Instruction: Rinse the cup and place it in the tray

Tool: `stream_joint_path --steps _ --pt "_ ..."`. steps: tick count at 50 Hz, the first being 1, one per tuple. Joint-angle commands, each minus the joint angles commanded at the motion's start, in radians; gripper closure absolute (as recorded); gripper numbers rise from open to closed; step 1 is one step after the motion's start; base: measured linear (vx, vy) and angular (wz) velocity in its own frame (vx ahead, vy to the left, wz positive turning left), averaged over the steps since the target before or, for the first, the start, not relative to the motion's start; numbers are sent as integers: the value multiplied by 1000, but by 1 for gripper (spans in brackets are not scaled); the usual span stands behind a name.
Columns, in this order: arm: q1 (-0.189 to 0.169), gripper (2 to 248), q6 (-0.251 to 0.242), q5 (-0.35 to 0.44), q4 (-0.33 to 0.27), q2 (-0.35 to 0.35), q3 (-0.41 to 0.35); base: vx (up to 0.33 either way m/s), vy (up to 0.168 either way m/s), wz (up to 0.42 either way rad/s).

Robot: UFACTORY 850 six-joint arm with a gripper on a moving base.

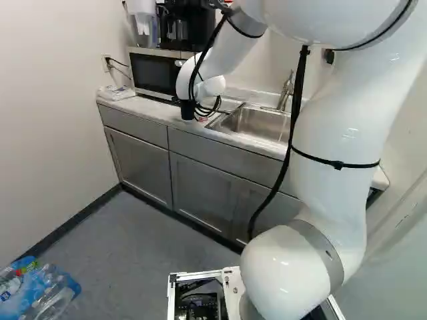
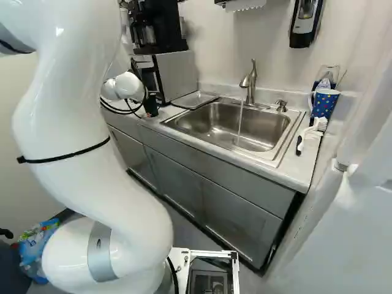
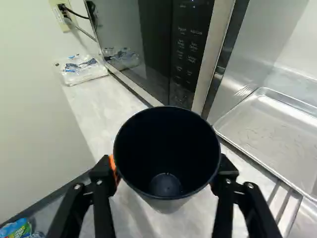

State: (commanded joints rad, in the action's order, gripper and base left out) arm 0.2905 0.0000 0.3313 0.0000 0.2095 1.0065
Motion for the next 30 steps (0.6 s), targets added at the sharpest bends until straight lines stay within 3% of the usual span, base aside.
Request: stream_joint_path --steps 5,6,10,11,30 --pt "0 71 0 0 0 0 0 0 0 0" --pt "0 110 0 0 0 0 0 0 0 0" --pt "0 110 0 0 0 0 0 0 0 0" --pt "0 125 0 0 0 0 0 0 0 0" --pt "-16 125 0 0 0 -9 8 0 0 0"
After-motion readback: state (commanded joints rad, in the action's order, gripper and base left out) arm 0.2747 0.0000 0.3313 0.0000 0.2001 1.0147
